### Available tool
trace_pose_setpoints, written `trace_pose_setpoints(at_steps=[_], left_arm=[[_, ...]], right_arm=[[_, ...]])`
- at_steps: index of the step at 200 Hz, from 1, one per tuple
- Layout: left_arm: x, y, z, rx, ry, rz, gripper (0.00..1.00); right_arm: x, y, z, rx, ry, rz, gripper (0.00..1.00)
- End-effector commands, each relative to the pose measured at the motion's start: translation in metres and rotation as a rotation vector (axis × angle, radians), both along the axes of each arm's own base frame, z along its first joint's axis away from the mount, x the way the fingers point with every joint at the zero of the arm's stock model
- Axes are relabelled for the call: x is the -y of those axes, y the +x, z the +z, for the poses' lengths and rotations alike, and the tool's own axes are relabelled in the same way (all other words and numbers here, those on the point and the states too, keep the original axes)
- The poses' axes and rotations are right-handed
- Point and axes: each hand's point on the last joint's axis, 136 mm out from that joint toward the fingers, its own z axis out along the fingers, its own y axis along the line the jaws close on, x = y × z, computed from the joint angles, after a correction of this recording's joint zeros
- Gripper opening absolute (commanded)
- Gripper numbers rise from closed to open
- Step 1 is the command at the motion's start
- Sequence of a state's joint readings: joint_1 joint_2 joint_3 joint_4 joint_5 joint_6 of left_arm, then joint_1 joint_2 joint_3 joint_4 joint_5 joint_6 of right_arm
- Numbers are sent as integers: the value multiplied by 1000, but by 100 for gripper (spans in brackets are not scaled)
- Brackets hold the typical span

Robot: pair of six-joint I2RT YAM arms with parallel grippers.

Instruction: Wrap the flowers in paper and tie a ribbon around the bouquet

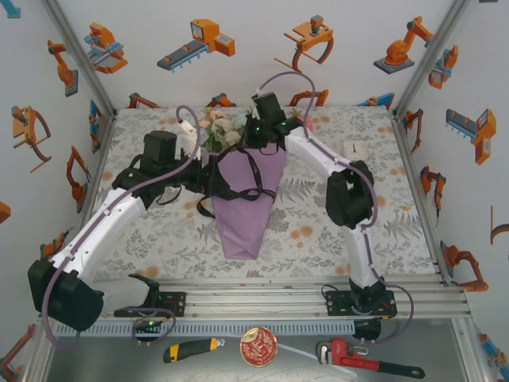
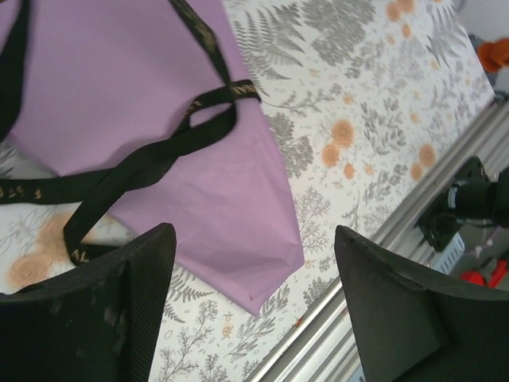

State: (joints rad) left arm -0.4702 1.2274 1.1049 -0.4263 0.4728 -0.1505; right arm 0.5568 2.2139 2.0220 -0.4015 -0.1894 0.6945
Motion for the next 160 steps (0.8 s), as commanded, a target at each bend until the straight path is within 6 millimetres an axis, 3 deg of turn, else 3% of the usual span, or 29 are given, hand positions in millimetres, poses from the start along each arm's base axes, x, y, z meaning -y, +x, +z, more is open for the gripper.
trace_pose_setpoints(at_steps=[1,39,70,124,160], left_arm=[[30,-13,-2,37,-9,-173,71],[63,-18,-33,-26,24,-289,68],[75,0,-60,-24,79,-280,70],[83,41,-105,62,243,-285,75],[84,57,-139,51,349,-322,75]], right_arm=[[34,36,30,2,69,-338,0],[63,51,33,-62,12,-569,0],[51,54,38,-60,66,-522,0],[59,41,29,-20,-35,-442,0],[62,29,25,-2,-89,-371,0]])
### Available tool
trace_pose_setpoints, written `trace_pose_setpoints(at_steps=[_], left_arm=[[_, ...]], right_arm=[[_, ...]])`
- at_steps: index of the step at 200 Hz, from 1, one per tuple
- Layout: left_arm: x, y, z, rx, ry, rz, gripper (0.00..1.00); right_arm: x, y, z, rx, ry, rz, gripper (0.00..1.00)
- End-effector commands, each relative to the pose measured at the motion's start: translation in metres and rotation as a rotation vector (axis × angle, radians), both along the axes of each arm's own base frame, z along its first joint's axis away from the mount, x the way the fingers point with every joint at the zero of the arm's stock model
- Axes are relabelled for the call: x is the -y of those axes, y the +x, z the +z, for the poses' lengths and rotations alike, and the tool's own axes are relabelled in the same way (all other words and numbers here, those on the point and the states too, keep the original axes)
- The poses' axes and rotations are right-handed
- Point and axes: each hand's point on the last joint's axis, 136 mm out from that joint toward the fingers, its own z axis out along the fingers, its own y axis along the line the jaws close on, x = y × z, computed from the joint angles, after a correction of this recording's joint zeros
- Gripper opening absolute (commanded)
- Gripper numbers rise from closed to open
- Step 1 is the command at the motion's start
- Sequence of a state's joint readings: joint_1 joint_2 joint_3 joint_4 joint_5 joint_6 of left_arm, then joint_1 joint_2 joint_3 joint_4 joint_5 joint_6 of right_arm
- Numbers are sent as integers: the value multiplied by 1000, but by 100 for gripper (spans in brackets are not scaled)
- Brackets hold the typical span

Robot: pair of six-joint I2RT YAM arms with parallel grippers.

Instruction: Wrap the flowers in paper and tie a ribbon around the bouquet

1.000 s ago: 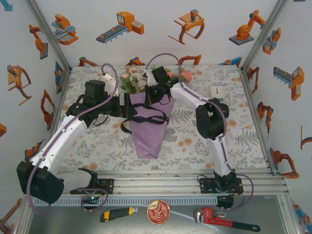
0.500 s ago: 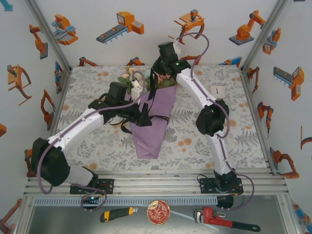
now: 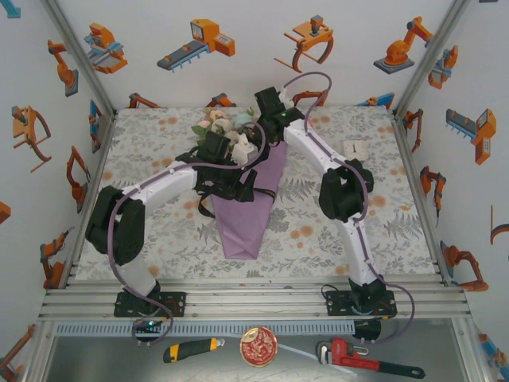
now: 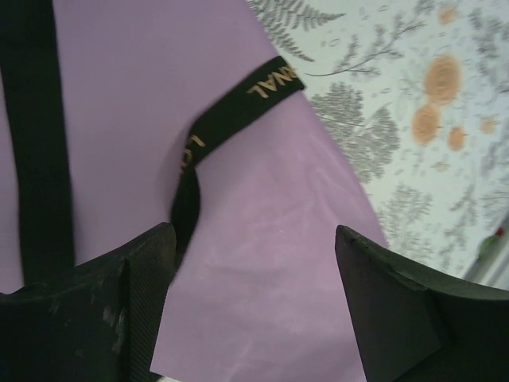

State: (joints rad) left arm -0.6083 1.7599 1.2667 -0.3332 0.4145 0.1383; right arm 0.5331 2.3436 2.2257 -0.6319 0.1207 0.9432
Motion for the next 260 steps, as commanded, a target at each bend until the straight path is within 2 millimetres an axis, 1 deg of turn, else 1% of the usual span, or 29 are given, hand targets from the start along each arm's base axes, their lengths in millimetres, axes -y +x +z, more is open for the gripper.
trace_pose_setpoints(at_steps=[1,22,40,56,71,84,88,93,101,116,122,136,163,186,207,221,234,240,249,260], left_arm=[[2,12,-10,65,67,-54,75],[10,14,-21,44,56,-77,74],[15,10,-29,3,40,-93,68],[17,7,-32,-20,26,-100,56],[17,4,-33,-32,16,-101,41],[17,3,-29,-30,9,-98,29],[16,3,-27,-27,5,-96,26],[16,2,-23,-22,-2,-95,19],[16,0,-17,-14,-14,-95,13],[15,-1,-4,11,-39,-87,4],[15,-2,2,17,-49,-83,2],[13,-3,12,30,-65,-76,0],[10,-4,19,40,-85,-59,0],[9,-4,25,45,-110,-49,0],[7,-2,23,45,-109,-36,0],[5,0,20,40,-106,-28,0],[4,1,20,35,-110,-21,0],[4,2,20,34,-111,-20,0],[5,3,21,36,-118,-16,0],[6,4,22,35,-123,-11,0]], right_arm=[[4,-6,59,122,-1,56,0],[9,-12,55,118,-27,69,0],[14,-16,53,113,-44,72,0],[19,-18,50,105,-51,66,0],[24,-19,48,98,-54,58,0],[28,-19,46,91,-56,55,0],[29,-20,47,90,-56,53,0],[30,-20,45,86,-57,54,0],[32,-21,43,78,-56,57,0],[32,-25,38,59,-49,67,0],[31,-27,35,51,-45,78,0],[22,-33,26,22,-15,126,0],[0,-53,7,-3,8,254,0],[-13,-75,-16,-43,14,338,0],[-33,-103,-34,-92,103,470,0],[-43,-124,-41,-136,144,572,16],[-46,-138,-40,-161,171,635,24],[-44,-143,-37,-161,164,654,27],[-37,-146,-33,-153,141,668,35],[-24,-142,-26,-136,123,645,44]])
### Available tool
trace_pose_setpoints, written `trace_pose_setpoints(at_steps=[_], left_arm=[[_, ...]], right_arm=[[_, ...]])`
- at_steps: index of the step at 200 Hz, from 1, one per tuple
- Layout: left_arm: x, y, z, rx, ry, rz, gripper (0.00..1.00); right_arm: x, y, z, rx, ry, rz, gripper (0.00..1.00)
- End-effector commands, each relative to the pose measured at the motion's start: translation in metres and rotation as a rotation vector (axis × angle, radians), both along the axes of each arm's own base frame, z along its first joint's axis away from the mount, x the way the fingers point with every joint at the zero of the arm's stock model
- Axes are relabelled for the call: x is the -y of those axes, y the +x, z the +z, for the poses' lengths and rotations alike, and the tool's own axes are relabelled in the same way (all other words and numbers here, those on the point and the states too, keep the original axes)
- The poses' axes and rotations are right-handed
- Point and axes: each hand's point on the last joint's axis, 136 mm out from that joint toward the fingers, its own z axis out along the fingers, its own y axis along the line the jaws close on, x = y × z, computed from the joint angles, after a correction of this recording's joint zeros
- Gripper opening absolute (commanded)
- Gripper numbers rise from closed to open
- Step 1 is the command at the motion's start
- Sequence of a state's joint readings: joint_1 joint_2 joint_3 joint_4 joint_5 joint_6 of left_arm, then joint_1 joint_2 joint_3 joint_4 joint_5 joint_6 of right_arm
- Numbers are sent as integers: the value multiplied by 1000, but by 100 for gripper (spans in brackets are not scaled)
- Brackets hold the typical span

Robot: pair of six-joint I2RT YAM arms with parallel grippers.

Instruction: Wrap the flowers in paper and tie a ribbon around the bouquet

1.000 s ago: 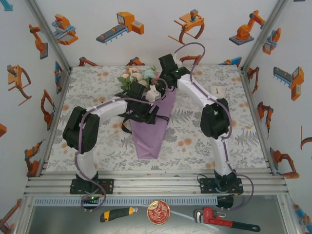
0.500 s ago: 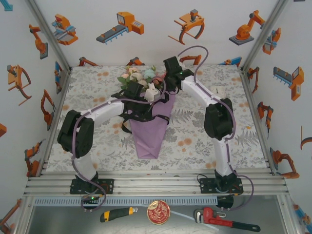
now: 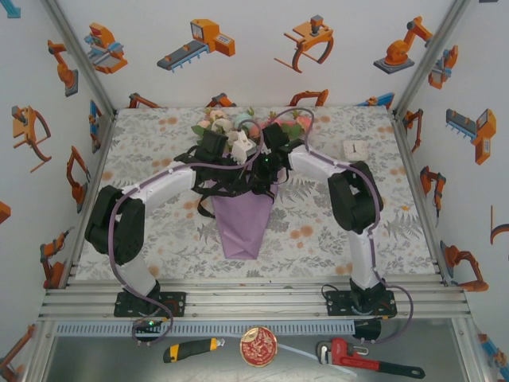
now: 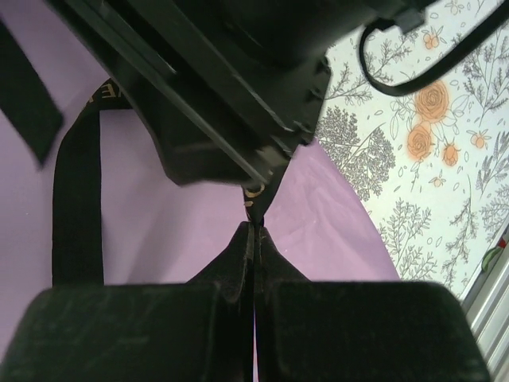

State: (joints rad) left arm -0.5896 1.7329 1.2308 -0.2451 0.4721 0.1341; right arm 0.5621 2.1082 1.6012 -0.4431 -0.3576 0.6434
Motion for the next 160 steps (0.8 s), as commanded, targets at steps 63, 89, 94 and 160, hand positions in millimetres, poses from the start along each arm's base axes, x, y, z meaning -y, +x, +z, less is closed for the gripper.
trace_pose_setpoints(at_steps=[63,89,94,160], left_arm=[[9,16,13,-15,-82,63,0],[10,29,13,-23,-97,114,0],[10,31,10,-28,-96,122,0],[5,44,-6,-86,-98,184,0]], right_arm=[[69,10,88,168,14,-102,44],[74,-4,102,233,75,-144,34],[72,-8,107,255,105,-135,33],[20,-34,90,437,178,68,36]])
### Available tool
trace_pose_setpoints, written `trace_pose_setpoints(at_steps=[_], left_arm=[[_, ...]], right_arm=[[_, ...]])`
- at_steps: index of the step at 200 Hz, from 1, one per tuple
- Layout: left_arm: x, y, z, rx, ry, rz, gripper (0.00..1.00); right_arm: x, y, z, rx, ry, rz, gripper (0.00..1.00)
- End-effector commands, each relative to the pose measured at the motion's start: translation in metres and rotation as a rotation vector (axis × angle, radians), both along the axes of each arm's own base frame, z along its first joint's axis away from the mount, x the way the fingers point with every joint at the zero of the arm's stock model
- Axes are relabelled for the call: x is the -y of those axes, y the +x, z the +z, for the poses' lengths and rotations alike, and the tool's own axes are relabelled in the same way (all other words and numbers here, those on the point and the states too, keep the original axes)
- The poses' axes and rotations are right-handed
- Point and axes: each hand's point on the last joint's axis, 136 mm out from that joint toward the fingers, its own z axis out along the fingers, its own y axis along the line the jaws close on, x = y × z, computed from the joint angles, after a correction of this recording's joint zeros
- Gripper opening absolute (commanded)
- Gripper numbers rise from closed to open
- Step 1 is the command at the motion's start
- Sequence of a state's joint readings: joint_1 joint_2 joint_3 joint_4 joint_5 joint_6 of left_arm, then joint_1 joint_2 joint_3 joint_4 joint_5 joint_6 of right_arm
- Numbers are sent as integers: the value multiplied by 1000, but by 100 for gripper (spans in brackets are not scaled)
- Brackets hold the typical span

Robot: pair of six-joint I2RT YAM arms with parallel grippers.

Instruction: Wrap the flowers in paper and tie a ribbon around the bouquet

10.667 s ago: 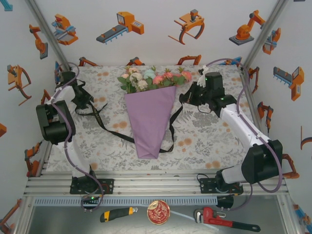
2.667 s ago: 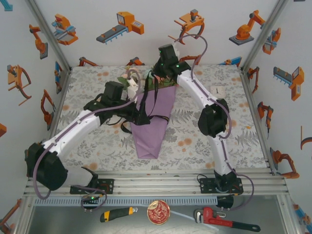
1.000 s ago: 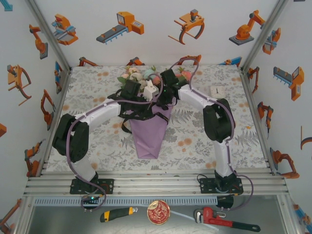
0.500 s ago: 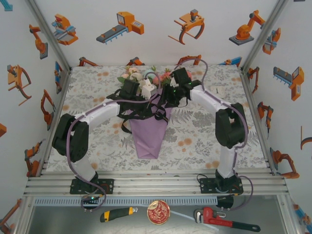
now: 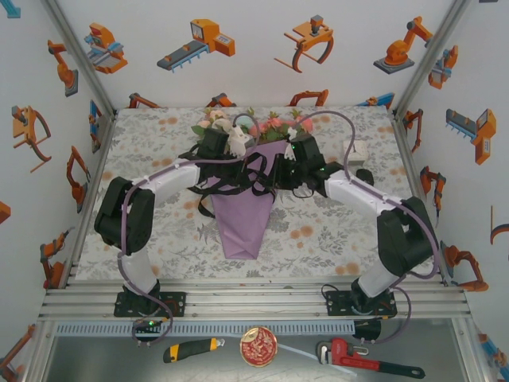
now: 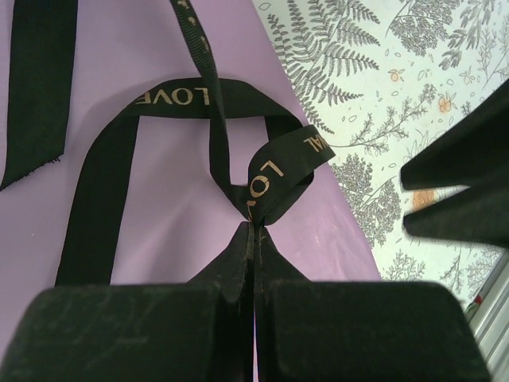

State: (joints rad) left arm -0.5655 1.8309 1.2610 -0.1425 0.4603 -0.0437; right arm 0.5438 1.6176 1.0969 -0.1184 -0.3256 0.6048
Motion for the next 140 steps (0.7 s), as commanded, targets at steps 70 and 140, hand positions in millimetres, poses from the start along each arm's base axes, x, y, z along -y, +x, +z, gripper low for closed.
trace_pose_setpoints(at_steps=[70,140], left_arm=[[-8,22,11,-14,-51,74,0],[-10,27,12,-29,-60,85,0]], right_arm=[[-46,41,-31,169,-9,74,44],[-53,45,-65,165,-79,122,42]])
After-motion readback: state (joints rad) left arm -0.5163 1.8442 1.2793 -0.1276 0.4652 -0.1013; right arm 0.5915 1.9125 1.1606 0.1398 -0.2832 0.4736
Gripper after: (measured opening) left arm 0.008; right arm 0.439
